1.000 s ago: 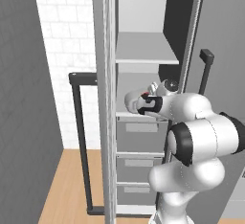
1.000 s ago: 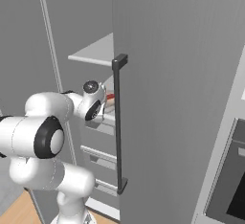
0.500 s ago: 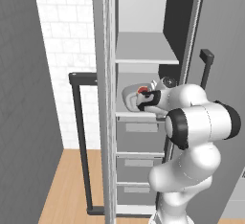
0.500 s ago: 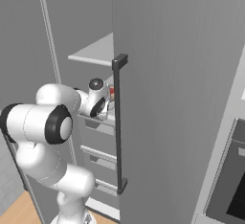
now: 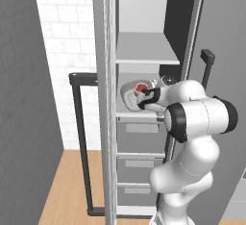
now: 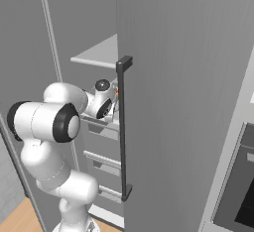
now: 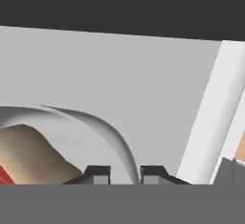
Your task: Take the meat container that has the steak and place it on the second highest rack of the freezer. Then take the vegetable container that has the sweet potato and avocado and place it on the highest rack of the freezer.
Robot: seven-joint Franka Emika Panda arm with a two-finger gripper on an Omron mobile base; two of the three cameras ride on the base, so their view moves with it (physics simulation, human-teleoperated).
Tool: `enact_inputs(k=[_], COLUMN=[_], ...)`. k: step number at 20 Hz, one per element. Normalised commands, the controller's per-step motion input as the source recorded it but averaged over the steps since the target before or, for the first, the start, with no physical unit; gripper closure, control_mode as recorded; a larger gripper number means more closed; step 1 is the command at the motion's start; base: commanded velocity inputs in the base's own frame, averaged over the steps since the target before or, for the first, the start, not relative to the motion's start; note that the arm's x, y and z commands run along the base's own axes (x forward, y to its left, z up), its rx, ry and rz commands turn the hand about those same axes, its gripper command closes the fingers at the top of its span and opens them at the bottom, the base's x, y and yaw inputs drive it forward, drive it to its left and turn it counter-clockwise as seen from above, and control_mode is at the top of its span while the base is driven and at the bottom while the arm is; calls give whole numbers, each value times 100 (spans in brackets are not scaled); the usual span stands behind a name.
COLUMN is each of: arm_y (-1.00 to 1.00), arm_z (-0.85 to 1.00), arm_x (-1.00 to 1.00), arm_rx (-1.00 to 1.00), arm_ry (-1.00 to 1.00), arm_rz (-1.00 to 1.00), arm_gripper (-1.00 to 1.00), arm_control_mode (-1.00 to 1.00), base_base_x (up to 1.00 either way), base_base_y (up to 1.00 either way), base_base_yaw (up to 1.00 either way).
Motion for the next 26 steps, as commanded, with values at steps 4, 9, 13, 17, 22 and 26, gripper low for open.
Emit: enact_inputs(k=[4, 9, 13, 17, 22, 26], arm_y=[0, 0, 3, 16, 19, 24], arm_z=[-4, 0, -15, -26, -8, 6], arm_x=[29, 36, 7, -1, -13, -30], arm_rx=[0, 0, 0, 0, 0, 0], arm_ry=[0, 0, 0, 0, -4, -11], arm_rz=[-8, -12, -12, -9, -4, 0], arm_gripper=[100, 100, 100, -100, -100, -100], arm_control_mode=[-100, -100, -100, -100, -100, -100], base_base_x=[0, 0, 0, 0, 0, 0], base_base_y=[0, 0, 0, 0, 0, 0], base_base_yaw=[0, 0, 0, 0, 0, 0])
